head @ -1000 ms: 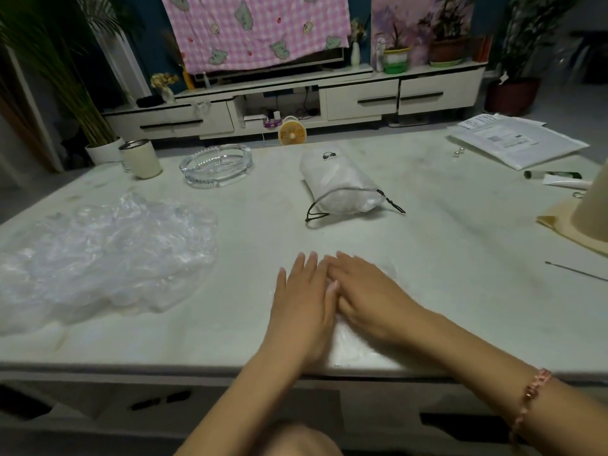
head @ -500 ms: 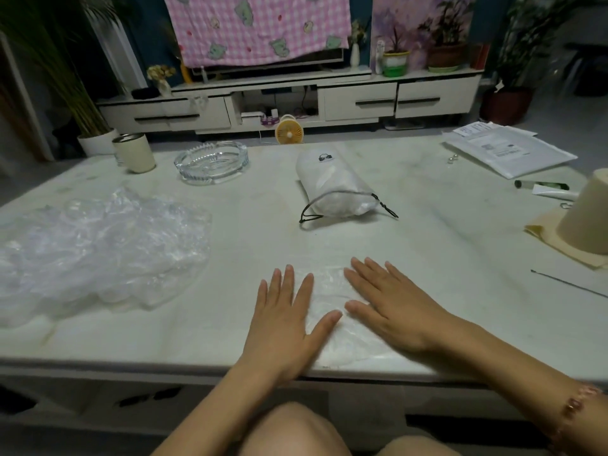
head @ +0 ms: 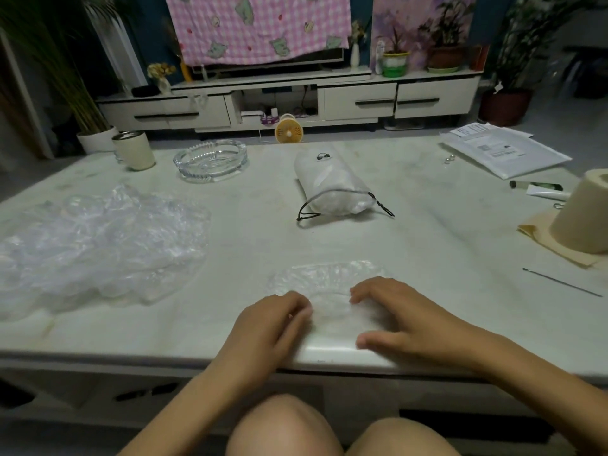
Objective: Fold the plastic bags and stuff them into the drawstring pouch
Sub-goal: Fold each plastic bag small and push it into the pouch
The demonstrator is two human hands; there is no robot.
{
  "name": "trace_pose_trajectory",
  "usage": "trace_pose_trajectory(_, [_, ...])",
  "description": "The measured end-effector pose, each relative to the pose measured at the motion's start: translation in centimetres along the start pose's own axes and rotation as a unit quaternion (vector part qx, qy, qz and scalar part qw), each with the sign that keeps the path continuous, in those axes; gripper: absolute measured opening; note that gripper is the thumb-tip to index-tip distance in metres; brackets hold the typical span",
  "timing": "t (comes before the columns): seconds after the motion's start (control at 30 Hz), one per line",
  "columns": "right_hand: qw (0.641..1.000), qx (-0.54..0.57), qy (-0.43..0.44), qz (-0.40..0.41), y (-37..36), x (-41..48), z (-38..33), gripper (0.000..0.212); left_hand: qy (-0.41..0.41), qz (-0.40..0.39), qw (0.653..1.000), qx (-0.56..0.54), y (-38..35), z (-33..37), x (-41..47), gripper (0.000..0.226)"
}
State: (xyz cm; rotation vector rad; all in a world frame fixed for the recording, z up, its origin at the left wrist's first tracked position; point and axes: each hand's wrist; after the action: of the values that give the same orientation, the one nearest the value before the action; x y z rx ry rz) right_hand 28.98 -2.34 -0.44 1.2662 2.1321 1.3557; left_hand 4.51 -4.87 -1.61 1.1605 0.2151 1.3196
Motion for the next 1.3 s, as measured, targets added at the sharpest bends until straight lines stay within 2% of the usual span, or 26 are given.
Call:
trace_pose_trajectory(0.1, [0.994,0.047,-0.035,0.092,-0.2,1.2,0.2,0.017,0.089,0.026,0.99,-0.111,0.5,0.2,0.8,0.031])
trace_pose_trajectory(0.13, [0.988,0.078,-0.064,0.116,-0.1,1.8,0.3,0.014,0.109,0.025,0.985,-0.134,0.6,0.3,0.9,0.032])
trace_pose_trajectory(0.23, [0.967,0.146,-0.152,0.145,0.3,3.9,0.4,0.03,0.132,0.038,0.985,-0.109,0.2,-0.3,0.7,0.038])
trace_pose_trajectory(0.3, [0.96,0.14,-0.19,0.15,0.0,5.0,0.5,0.038,0.143,0.074,0.984,-0.077,-0.5,-0.7,1.2,0.036])
trace_pose_trajectory(0.4, [0.95,0.062,-0.251,0.175,-0.9,5.9,0.0,0.045,0.22,0.113,0.968,-0.031,-1.3,-0.8,2.9,0.038])
trace_pose_trajectory(0.5, [0.945,-0.072,-0.27,0.17,-1.4,6.3,-0.3,0.044,0.281,0.082,0.952,0.093,-1.8,-1.2,4.7,0.043])
trace_pose_trajectory(0.6, [0.937,-0.165,-0.261,0.165,-1.9,6.5,-0.2,0.037,0.293,0.039,0.937,0.187,-2.0,-1.6,5.8,0.037])
trace_pose_trajectory(0.73, [0.918,-0.224,-0.278,0.174,-1.6,6.2,0.4,0.041,0.274,0.029,0.92,0.28,-1.9,-1.8,6.1,0.043])
trace_pose_trajectory(0.9, [0.904,-0.235,-0.298,0.194,-0.6,4.7,2.1,0.036,0.247,0.032,0.925,0.286,-2.1,-2.6,6.4,0.041])
trace_pose_trajectory(1.0, [0.903,-0.251,-0.306,0.17,0.2,4.1,2.7,0.031,0.281,0.08,0.948,0.13,-1.5,-3.0,6.3,0.04])
trace_pose_trajectory(1.07, [0.922,-0.193,-0.29,0.167,1.2,3.9,2.8,0.024,0.303,0.124,0.945,-0.01,-0.3,-3.2,6.5,0.045])
trace_pose_trajectory(1.13, [0.947,-0.003,-0.257,0.192,2.7,4.7,2.0,0.021,0.307,0.138,0.932,-0.136,1.5,-2.7,7.1,0.048])
trace_pose_trajectory(1.17, [0.948,0.114,-0.233,0.185,3.6,5.3,1.0,0.026,0.298,0.131,0.928,-0.18,2.4,-2.2,7.5,0.048])
trace_pose_trajectory(1.23, [0.937,0.288,-0.173,0.1,5.0,6.6,-1.7,0.05,0.27,0.096,0.931,-0.227,4.1,-0.6,7.9,0.048])
trace_pose_trajectory(1.3, [0.923,0.358,-0.139,-0.025,5.5,8.0,-3.9,0.074,0.234,0.051,0.94,-0.244,5.3,0.6,8.4,0.046])
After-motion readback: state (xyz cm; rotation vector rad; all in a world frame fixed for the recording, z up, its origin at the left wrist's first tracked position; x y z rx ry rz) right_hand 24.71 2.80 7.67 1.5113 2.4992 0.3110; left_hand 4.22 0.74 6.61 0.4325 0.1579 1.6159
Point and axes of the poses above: each hand's wrist, its own x-axis towards the middle knuckle, its own y-axis out of the back of the hand, z = x × y, and after that the axes turned 4 degrees about z, right-handed
